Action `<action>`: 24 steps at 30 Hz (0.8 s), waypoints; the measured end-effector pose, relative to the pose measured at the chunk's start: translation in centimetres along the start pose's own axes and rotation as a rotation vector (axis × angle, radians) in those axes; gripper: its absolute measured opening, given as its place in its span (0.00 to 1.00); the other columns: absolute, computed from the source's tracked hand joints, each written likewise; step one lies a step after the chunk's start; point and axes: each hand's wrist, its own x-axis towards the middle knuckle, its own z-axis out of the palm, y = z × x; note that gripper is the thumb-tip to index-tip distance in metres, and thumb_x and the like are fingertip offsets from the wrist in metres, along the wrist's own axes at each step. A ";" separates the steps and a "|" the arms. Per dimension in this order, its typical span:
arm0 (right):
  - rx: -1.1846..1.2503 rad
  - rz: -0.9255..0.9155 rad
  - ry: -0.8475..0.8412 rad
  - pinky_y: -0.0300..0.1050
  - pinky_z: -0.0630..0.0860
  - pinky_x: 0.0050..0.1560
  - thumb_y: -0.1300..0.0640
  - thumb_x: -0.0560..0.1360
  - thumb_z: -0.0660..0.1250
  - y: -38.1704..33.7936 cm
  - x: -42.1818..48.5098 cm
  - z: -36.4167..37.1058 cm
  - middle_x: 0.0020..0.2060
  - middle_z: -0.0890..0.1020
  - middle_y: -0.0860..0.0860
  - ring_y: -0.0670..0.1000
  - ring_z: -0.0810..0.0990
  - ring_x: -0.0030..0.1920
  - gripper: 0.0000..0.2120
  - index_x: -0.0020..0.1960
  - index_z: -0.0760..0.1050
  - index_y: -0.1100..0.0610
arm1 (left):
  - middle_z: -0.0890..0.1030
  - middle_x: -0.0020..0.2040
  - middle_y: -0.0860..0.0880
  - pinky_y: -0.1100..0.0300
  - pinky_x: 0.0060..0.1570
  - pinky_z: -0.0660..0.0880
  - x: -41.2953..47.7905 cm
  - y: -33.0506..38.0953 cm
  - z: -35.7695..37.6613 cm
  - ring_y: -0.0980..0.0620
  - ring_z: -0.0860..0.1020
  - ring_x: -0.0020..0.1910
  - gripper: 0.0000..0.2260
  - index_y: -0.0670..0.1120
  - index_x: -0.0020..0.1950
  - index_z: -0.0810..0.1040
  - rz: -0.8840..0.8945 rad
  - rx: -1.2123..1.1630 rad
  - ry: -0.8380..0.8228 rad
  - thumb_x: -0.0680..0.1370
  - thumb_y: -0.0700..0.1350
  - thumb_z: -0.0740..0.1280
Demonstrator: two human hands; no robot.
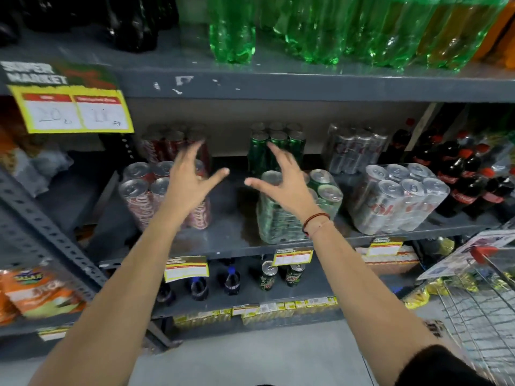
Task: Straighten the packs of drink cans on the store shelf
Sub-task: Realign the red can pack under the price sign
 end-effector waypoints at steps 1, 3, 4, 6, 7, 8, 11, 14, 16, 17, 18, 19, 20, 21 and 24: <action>0.006 -0.020 -0.046 0.52 0.59 0.74 0.40 0.67 0.73 -0.8 0.2 1.5 0.74 0.62 0.55 0.54 0.58 0.75 0.43 0.75 0.57 0.48 | 0.70 0.68 0.39 0.59 0.66 0.62 0.0 -0.9 -1.5 0.42 0.69 0.67 0.32 0.46 0.71 0.66 0.004 0.020 0.073 0.70 0.52 0.73; -0.003 -0.027 -0.163 0.53 0.59 0.73 0.41 0.68 0.73 -2.1 0.6 4.6 0.74 0.61 0.56 0.55 0.58 0.75 0.43 0.76 0.54 0.48 | 0.70 0.66 0.38 0.64 0.61 0.62 -0.2 -3.0 -4.3 0.42 0.70 0.64 0.29 0.45 0.69 0.69 -0.028 0.037 0.197 0.71 0.49 0.73; -0.001 -0.013 -0.223 0.54 0.59 0.73 0.42 0.68 0.73 -2.5 0.7 6.1 0.74 0.59 0.56 0.56 0.57 0.75 0.45 0.76 0.53 0.48 | 0.69 0.66 0.38 0.65 0.60 0.61 -0.3 -4.3 -5.3 0.42 0.70 0.65 0.28 0.45 0.69 0.69 -0.069 0.041 0.241 0.71 0.49 0.73; 0.015 0.017 -0.327 0.55 0.57 0.74 0.44 0.67 0.75 -3.0 1.1 8.9 0.76 0.55 0.57 0.57 0.54 0.76 0.48 0.77 0.49 0.47 | 0.65 0.70 0.38 0.60 0.66 0.61 -0.6 -7.0 -6.9 0.42 0.67 0.68 0.31 0.45 0.70 0.67 -0.165 0.042 0.257 0.70 0.51 0.73; 0.016 0.034 -0.362 0.56 0.57 0.73 0.45 0.66 0.76 -3.2 1.3 10.2 0.76 0.54 0.58 0.59 0.53 0.76 0.50 0.77 0.48 0.47 | 0.63 0.72 0.39 0.55 0.69 0.61 -0.7 -8.2 -7.4 0.41 0.65 0.71 0.35 0.46 0.72 0.65 -0.219 0.038 0.218 0.69 0.53 0.74; 0.008 0.052 -0.384 0.56 0.57 0.73 0.45 0.65 0.76 -3.5 1.6 11.2 0.76 0.52 0.59 0.60 0.53 0.76 0.51 0.77 0.47 0.47 | 0.60 0.74 0.40 0.52 0.71 0.61 -0.7 -9.4 -7.7 0.42 0.62 0.73 0.38 0.48 0.74 0.63 -0.266 0.044 0.146 0.68 0.54 0.74; -0.040 0.092 -0.400 0.57 0.58 0.72 0.46 0.63 0.79 -4.3 3.0 13.3 0.77 0.48 0.59 0.62 0.54 0.76 0.53 0.77 0.48 0.46 | 0.51 0.78 0.40 0.51 0.72 0.58 -0.6 -11.5 -8.0 0.42 0.54 0.76 0.45 0.55 0.75 0.57 -0.287 0.168 -0.145 0.64 0.55 0.77; -0.053 0.101 -0.379 0.57 0.57 0.73 0.46 0.60 0.81 -4.8 4.2 14.4 0.77 0.50 0.58 0.61 0.52 0.77 0.54 0.76 0.53 0.45 | 0.46 0.78 0.40 0.49 0.74 0.54 0.1 -12.3 -7.8 0.42 0.50 0.77 0.51 0.57 0.76 0.52 -0.319 0.223 -0.321 0.60 0.54 0.79; -0.047 0.117 -0.340 0.57 0.58 0.73 0.46 0.58 0.81 -4.7 4.6 14.9 0.77 0.54 0.58 0.60 0.55 0.76 0.53 0.75 0.57 0.46 | 0.54 0.78 0.43 0.46 0.72 0.59 0.7 -12.7 -7.8 0.42 0.57 0.75 0.54 0.59 0.75 0.52 -0.339 0.181 -0.350 0.57 0.53 0.81; -0.047 0.123 -0.314 0.57 0.60 0.73 0.46 0.57 0.82 -4.6 4.6 15.1 0.76 0.58 0.58 0.60 0.59 0.75 0.52 0.75 0.60 0.46 | 0.60 0.76 0.45 0.46 0.71 0.62 0.8 -12.9 -7.8 0.43 0.61 0.74 0.54 0.59 0.75 0.53 -0.358 0.141 -0.350 0.57 0.51 0.82; -0.048 0.125 -0.290 0.57 0.63 0.73 0.46 0.56 0.82 -4.5 4.6 15.3 0.75 0.61 0.57 0.60 0.63 0.73 0.51 0.74 0.62 0.46 | 0.64 0.75 0.46 0.46 0.70 0.64 0.9 -13.1 -7.7 0.44 0.64 0.72 0.54 0.59 0.75 0.54 -0.376 0.099 -0.343 0.57 0.49 0.82; -0.048 0.129 -0.274 0.56 0.64 0.72 0.45 0.56 0.82 -4.4 4.5 15.4 0.74 0.63 0.57 0.60 0.65 0.72 0.50 0.73 0.63 0.46 | 0.66 0.74 0.46 0.46 0.69 0.65 0.8 -13.2 -7.6 0.45 0.66 0.71 0.53 0.59 0.75 0.55 -0.392 0.064 -0.327 0.56 0.47 0.82; -0.048 0.132 -0.267 0.56 0.65 0.71 0.45 0.56 0.82 -4.4 4.5 15.5 0.74 0.63 0.57 0.60 0.66 0.71 0.49 0.73 0.64 0.46 | 0.67 0.73 0.46 0.46 0.69 0.65 0.8 -13.3 -7.5 0.45 0.66 0.71 0.54 0.59 0.75 0.56 -0.400 0.038 -0.310 0.56 0.46 0.82; -0.050 0.134 -0.264 0.56 0.64 0.72 0.46 0.56 0.82 -4.4 4.4 15.5 0.74 0.64 0.57 0.60 0.66 0.72 0.49 0.73 0.64 0.46 | 0.67 0.73 0.46 0.46 0.69 0.65 0.7 -13.4 -7.4 0.45 0.66 0.71 0.54 0.59 0.75 0.56 -0.402 0.022 -0.293 0.56 0.45 0.82; -0.055 0.134 -0.256 0.56 0.63 0.72 0.46 0.57 0.82 -4.3 4.0 15.5 0.75 0.63 0.57 0.60 0.64 0.73 0.49 0.73 0.63 0.45 | 0.66 0.74 0.45 0.47 0.70 0.65 0.4 -13.1 -7.3 0.45 0.65 0.72 0.53 0.58 0.75 0.57 -0.398 0.021 -0.276 0.57 0.44 0.82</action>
